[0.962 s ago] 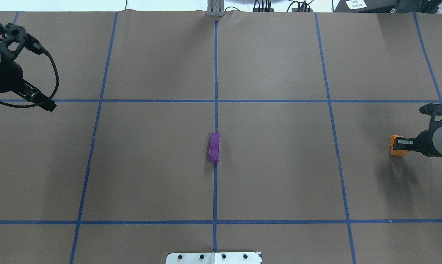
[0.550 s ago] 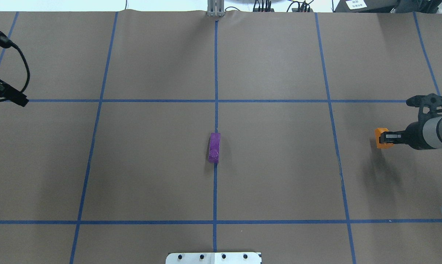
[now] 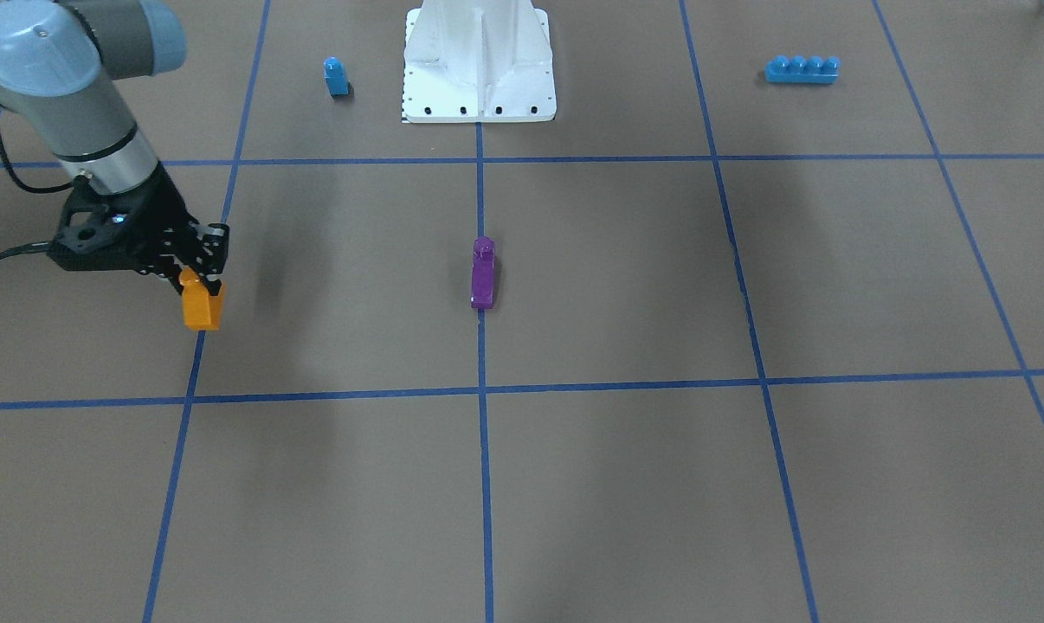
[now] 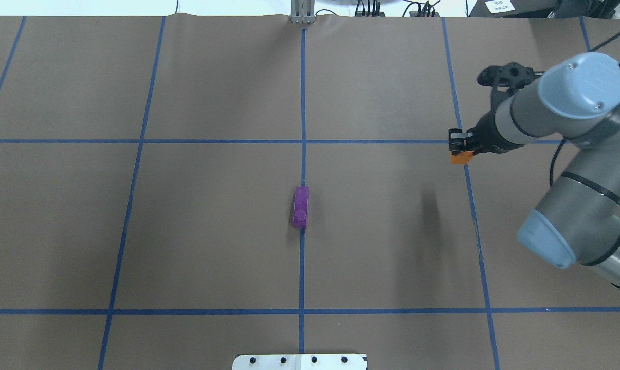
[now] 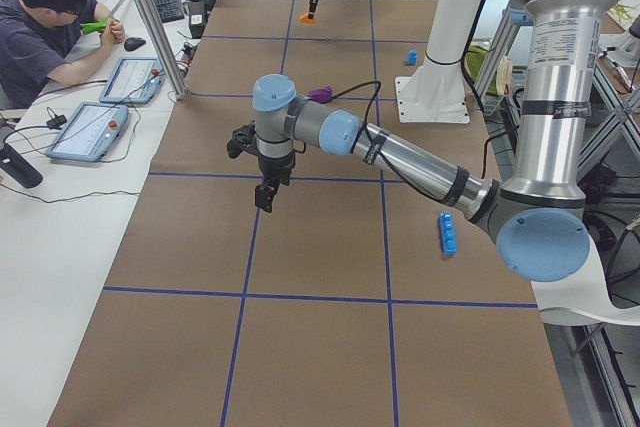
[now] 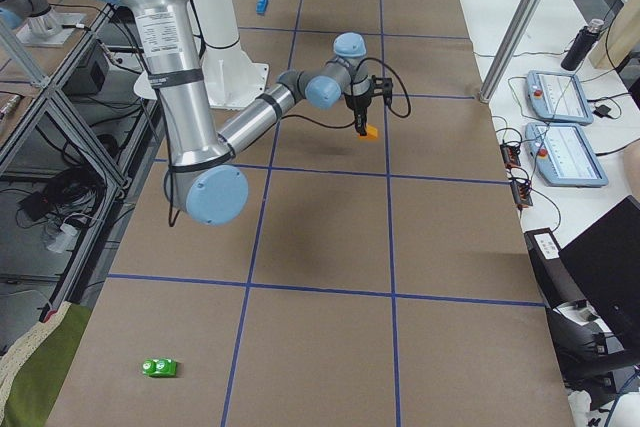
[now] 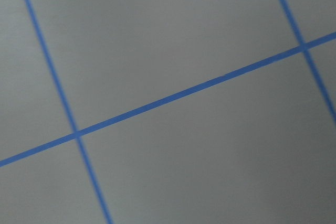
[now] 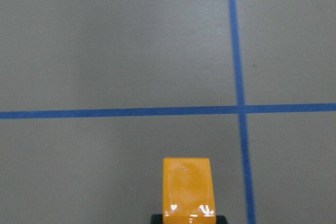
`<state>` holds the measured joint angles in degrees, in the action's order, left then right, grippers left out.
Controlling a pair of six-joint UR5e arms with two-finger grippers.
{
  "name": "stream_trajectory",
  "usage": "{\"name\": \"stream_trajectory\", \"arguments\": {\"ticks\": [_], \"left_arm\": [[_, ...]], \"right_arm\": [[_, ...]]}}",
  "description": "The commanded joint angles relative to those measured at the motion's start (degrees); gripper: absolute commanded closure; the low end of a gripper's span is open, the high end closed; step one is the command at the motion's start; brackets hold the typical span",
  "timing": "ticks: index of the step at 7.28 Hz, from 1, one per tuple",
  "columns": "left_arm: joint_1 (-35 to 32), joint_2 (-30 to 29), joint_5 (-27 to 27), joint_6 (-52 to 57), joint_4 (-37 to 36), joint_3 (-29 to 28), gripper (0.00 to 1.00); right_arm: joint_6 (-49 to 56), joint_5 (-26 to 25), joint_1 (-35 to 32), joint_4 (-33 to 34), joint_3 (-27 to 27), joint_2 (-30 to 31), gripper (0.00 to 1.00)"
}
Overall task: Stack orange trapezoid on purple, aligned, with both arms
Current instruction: 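Carry the orange trapezoid with the right gripper above the purple trapezoid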
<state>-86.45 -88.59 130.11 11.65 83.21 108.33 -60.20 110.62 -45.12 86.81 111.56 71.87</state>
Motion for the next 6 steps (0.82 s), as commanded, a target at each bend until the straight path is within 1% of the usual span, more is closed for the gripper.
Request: {"name": "stream_trajectory", "arguments": {"ticks": [1, 2, 3, 4, 5, 6], "left_arm": [[-7.85, 2.71, 0.58, 10.47, -0.06, -4.09, 0.00], [-7.86, 4.12, 0.58, 10.49, 0.28, -3.48, 0.00], [-7.95, 4.74, 0.67, 10.49, 0.37, -3.39, 0.00], [-8.12, 5.09, 0.58, 10.49, 0.55, -3.39, 0.00], [-8.38, 5.18, 0.58, 10.49, 0.55, -3.39, 0.00], [-8.39, 6.14, 0.67, 10.49, 0.55, -3.22, 0.00]], "right_arm": [[-6.28, -0.67, 5.45, 8.63, -0.20, -10.85, 1.00], [-9.81, -2.15, 8.79, 8.90, -3.34, -16.18, 1.00], [-14.29, -3.82, 12.65, 9.59, -5.37, -19.63, 1.00], [-16.51, -5.31, 15.39, 11.52, -9.04, -24.62, 1.00], [-20.01, -5.85, 17.24, 11.88, -13.87, -29.28, 1.00], [-20.39, -6.47, 18.39, 11.89, -18.35, -32.72, 1.00]]}}
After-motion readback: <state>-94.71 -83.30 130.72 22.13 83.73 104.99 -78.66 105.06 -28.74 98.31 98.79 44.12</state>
